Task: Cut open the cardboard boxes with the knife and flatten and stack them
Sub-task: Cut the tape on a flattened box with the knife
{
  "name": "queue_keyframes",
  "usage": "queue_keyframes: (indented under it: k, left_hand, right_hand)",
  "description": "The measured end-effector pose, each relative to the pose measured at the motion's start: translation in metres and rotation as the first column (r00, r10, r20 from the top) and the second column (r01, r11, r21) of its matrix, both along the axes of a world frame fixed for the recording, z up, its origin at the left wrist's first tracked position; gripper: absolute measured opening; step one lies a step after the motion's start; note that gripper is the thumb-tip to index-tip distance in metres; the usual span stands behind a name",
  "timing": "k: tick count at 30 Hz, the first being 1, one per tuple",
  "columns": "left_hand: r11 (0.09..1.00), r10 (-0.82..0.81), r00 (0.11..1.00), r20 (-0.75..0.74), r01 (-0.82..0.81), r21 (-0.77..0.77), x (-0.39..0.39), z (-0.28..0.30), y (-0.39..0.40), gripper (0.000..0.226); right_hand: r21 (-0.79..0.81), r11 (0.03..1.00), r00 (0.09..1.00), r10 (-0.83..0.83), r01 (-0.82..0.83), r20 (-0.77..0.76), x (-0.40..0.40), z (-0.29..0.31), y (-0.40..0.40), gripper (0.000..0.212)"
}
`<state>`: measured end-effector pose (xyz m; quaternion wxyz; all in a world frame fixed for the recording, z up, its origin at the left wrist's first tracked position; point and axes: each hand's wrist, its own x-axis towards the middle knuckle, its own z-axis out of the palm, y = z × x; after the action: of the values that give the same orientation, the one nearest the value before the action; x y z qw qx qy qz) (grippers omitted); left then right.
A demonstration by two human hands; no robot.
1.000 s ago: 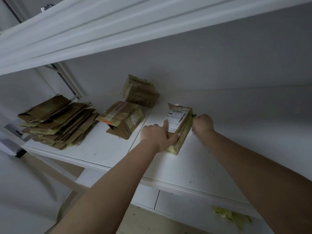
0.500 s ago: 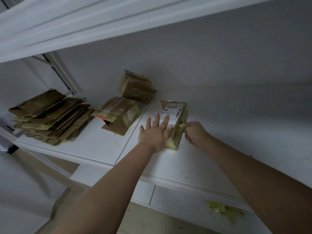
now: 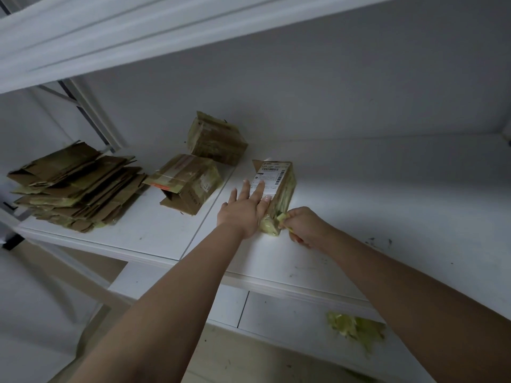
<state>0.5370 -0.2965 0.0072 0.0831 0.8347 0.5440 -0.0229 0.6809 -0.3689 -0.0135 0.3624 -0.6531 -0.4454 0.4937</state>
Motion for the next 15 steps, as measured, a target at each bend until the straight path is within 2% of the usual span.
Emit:
queue_keyframes:
  k: [4,10,13,15]
  left_hand:
    - [0.998,0.055,0.998,-0.002,-0.055,0.001,0.001,0.002,-0.004,0.056]
    - [0.998,0.045,0.997,-0.055,-0.042,0.042,0.003,0.006,-0.006,0.054]
    - [0.998,0.039,0.993,-0.114,-0.033,0.051,0.003,0.007,-0.007,0.054]
    - [0.996,0.073,0.993,-0.097,-0.066,0.066,0.003,0.008,-0.009,0.056]
  right_hand:
    - [-0.017,0.998,0.998,0.057,-0.057,0.015,-0.004,0.000,-0.015,0.012]
    - [0.056,0.993,0.994,0.105,-0.106,0.015,0.007,-0.004,-0.034,0.012]
    - [0.200,0.976,0.969,0.037,-0.087,0.245,0.018,-0.015,-0.038,0.015]
    - [0.284,0.950,0.867,-0.030,-0.130,0.497,0.023,-0.024,-0.043,0.012]
